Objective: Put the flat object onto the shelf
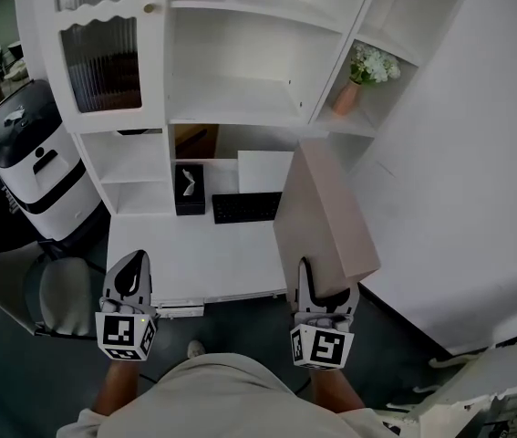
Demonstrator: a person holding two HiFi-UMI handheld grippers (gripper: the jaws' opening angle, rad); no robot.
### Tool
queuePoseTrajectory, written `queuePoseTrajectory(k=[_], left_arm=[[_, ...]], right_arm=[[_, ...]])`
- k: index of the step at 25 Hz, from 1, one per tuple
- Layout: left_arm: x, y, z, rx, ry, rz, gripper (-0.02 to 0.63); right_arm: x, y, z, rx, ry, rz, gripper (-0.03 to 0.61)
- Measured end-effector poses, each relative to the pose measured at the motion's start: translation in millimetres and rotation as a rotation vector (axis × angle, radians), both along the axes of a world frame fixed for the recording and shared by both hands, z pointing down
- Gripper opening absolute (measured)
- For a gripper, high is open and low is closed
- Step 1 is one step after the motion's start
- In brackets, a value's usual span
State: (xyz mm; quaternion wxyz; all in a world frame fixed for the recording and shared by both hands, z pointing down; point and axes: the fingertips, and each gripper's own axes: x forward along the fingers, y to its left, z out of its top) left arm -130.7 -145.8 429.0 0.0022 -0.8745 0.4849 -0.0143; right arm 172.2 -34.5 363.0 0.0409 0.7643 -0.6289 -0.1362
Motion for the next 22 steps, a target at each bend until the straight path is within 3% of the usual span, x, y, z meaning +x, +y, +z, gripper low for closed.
queuePoseTrajectory(k=[15, 22], left_arm=[[2, -50, 2, 0.001, -0.010, -0.015, 0.000], [19, -65, -3, 0.000, -0.002, -0.038, 0.000]], right_arm=[[7, -65, -20, 0.035, 0.062, -0.017, 0.275], [18, -101, -45, 0.045, 0.169, -0.070, 0.275]])
